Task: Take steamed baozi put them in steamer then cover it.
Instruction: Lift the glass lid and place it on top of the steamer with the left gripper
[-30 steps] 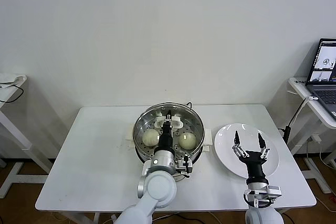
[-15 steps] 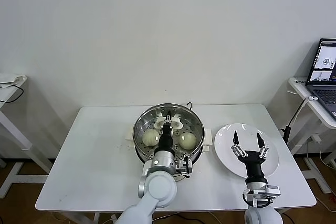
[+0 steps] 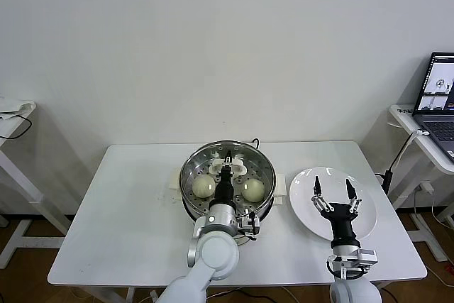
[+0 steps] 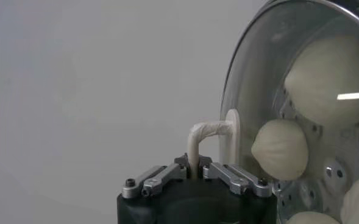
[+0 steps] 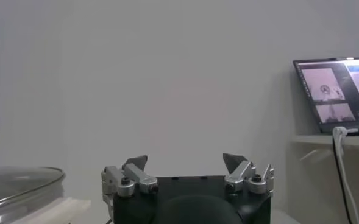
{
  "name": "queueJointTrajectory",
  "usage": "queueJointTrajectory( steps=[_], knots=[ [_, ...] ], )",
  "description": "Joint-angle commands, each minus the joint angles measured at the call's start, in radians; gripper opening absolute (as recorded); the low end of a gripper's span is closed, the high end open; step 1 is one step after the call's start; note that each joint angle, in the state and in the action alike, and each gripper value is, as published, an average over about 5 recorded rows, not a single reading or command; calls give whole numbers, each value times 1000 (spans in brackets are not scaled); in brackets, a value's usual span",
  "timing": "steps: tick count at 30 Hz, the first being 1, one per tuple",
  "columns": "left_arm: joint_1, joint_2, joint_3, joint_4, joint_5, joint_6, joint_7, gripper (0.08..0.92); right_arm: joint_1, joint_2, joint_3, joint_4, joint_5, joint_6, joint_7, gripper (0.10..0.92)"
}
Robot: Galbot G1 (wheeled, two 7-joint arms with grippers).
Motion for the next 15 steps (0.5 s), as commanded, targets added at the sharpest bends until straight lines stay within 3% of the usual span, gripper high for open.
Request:
queueJointTrajectory(
  steps=[1, 15],
  knots=[
    [6, 0, 4, -6, 3, 0, 1, 190, 4, -1, -4, -3, -3, -1, 0, 823],
    [22, 1, -5, -20, 17, -27, 1, 196, 9, -2, -12, -8, -10, 0, -1, 823]
  ],
)
